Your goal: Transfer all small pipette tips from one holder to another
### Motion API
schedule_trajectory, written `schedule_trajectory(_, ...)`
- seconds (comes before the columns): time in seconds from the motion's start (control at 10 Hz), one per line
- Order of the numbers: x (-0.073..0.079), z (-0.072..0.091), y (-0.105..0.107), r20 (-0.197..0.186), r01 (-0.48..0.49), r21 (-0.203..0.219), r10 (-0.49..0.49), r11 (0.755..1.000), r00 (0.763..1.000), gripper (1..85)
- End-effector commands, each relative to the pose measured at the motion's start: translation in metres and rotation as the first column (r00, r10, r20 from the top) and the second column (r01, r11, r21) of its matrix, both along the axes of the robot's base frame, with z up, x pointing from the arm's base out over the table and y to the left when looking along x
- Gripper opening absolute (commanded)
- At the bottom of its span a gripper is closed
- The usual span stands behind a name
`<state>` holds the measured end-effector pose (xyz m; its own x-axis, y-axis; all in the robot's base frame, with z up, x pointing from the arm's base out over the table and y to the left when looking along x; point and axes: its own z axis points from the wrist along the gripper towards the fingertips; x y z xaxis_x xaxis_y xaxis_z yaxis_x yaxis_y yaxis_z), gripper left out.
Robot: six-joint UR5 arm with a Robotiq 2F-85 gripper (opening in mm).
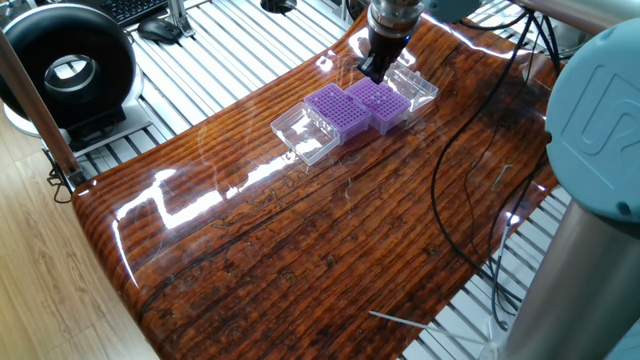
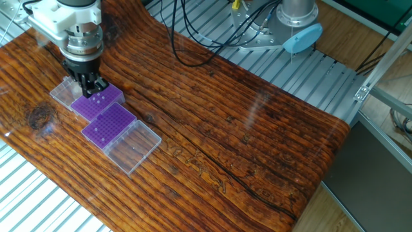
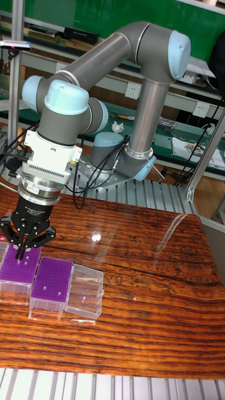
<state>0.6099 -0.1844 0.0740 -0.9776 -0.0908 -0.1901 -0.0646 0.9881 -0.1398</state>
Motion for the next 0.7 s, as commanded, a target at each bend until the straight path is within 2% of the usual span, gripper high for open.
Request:
schedule_trajectory(0.0, 0.0021, -0.0027, -0.0013, 0.011, 0.002, 0.013, -0.002, 1.000, 1.000, 1.0)
schedule_trajectory(0.6, 0.0045, -0.0064, 0.0010, 0.023, 0.002, 0.022, -0.002, 1.000, 1.000, 1.0)
